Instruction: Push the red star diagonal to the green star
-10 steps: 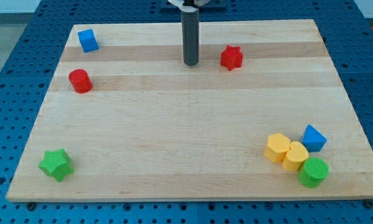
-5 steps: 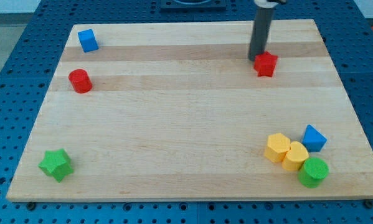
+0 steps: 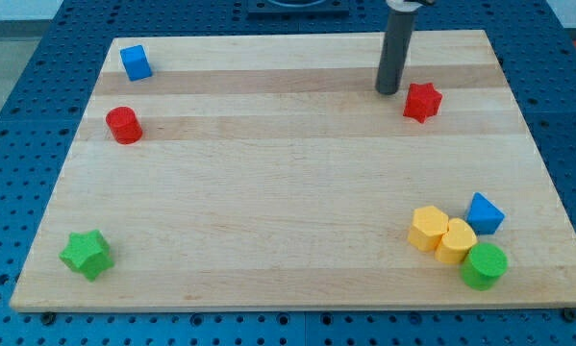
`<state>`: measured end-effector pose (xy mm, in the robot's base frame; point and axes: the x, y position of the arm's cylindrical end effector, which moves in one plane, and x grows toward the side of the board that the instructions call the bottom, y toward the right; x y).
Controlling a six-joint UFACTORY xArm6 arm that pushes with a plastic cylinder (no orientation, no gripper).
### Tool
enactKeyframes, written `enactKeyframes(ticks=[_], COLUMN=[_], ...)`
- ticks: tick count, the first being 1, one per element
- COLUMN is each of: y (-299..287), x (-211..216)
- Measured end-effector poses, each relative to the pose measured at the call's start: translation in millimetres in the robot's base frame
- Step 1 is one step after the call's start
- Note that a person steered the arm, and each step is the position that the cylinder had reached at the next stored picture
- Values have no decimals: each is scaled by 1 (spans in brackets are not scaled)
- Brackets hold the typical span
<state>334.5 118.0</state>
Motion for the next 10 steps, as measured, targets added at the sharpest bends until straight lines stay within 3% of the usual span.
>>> enactKeyframes(ticks=[1,5,7,8,9,10], y=[4,69,2,-10,10,76], x=[46,32,33,10,-55,-68])
